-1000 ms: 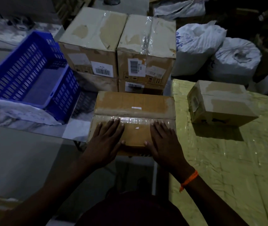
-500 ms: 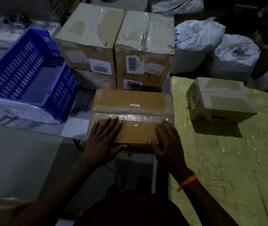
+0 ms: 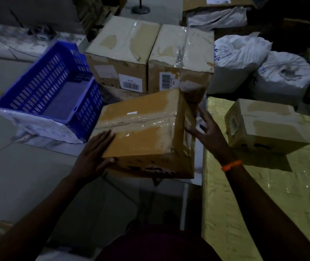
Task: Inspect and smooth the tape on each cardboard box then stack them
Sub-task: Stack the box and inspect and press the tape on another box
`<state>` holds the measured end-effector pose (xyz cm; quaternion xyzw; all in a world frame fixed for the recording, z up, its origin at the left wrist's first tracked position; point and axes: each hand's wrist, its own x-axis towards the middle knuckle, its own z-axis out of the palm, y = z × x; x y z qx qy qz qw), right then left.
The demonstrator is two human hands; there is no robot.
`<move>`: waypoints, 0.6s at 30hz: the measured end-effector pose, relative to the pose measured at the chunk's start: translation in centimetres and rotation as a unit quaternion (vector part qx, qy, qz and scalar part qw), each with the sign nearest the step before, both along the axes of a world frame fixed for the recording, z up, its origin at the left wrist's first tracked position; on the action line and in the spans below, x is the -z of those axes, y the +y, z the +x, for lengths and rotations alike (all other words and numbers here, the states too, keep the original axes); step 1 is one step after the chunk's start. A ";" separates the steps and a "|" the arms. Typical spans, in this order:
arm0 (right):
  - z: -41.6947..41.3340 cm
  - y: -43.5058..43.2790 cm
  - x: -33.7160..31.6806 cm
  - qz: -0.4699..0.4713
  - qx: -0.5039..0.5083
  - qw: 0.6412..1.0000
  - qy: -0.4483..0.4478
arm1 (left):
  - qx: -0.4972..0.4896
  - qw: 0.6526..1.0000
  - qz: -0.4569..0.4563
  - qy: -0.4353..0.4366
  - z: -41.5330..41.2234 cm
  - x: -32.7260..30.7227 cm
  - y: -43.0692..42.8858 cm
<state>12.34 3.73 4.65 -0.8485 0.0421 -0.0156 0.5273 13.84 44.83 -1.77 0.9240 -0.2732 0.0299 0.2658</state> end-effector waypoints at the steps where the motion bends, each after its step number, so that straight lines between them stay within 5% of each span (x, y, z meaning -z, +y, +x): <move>1: 1.8 0.2 -0.4 0.006 -0.038 0.999 0.026 | -0.005 1.000 -0.006 0.010 0.2 0.0 0.7; 6: 7.0 3.4 -2.3 0.029 -0.093 0.994 0.050 | -0.075 0.996 -0.051 0.015 0.1 0.3 2.4; 12: 6.6 5.6 0.3 -0.069 -0.054 0.996 0.024 | -0.157 0.967 -0.167 -0.108 -4.6 -1.9 -2.4; 18: 2.7 6.4 -0.1 0.010 0.032 0.998 0.045 | -0.208 0.946 -0.250 -0.019 -6.3 -2.3 -6.7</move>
